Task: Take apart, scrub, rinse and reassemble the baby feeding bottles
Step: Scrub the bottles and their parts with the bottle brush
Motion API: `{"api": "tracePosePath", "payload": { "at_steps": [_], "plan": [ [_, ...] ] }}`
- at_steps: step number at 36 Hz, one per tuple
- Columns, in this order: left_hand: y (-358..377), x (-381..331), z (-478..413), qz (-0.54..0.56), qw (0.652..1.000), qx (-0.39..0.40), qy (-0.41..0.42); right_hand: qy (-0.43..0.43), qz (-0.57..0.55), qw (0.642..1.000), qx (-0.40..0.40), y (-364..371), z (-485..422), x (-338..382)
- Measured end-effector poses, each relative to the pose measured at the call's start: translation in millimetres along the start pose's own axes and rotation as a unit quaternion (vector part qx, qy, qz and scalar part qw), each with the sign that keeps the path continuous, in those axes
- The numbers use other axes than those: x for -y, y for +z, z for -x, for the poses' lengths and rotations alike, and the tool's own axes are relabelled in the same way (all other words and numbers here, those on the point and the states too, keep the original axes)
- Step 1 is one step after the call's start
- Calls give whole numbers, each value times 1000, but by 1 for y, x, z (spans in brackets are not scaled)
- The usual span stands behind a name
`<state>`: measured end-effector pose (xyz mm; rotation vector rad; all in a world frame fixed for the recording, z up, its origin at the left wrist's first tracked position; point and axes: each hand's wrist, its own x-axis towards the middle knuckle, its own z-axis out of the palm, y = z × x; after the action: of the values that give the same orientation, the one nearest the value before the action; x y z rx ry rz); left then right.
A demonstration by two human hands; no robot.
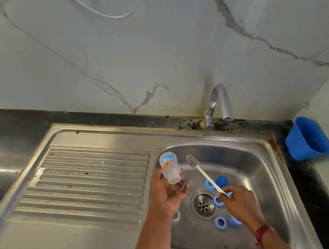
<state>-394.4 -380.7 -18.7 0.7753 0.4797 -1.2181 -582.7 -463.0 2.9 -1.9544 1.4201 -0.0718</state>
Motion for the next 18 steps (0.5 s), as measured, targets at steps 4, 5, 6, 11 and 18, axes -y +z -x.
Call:
{"api": "tracePosePath", "payload": {
  "at_steps": [4,5,6,11,18],
  "plan": [
    [0,-10,17,8,1000,7,26,-30,13,999,-26,1,12,8],
    [1,-14,22,-2,1000,-5,29,-33,13,999,-30,3,14,9],
    [1,-19,25,-15,999,-14,34,-36,14,999,-35,5,16,9],
    [-8,-45,31,-41,995,-58,72,-86,34,994,-50,23,10,0],
    [-7,-62,33,-19,990,-66,120,-180,53,980,-63,26,4,12]
  ]
}}
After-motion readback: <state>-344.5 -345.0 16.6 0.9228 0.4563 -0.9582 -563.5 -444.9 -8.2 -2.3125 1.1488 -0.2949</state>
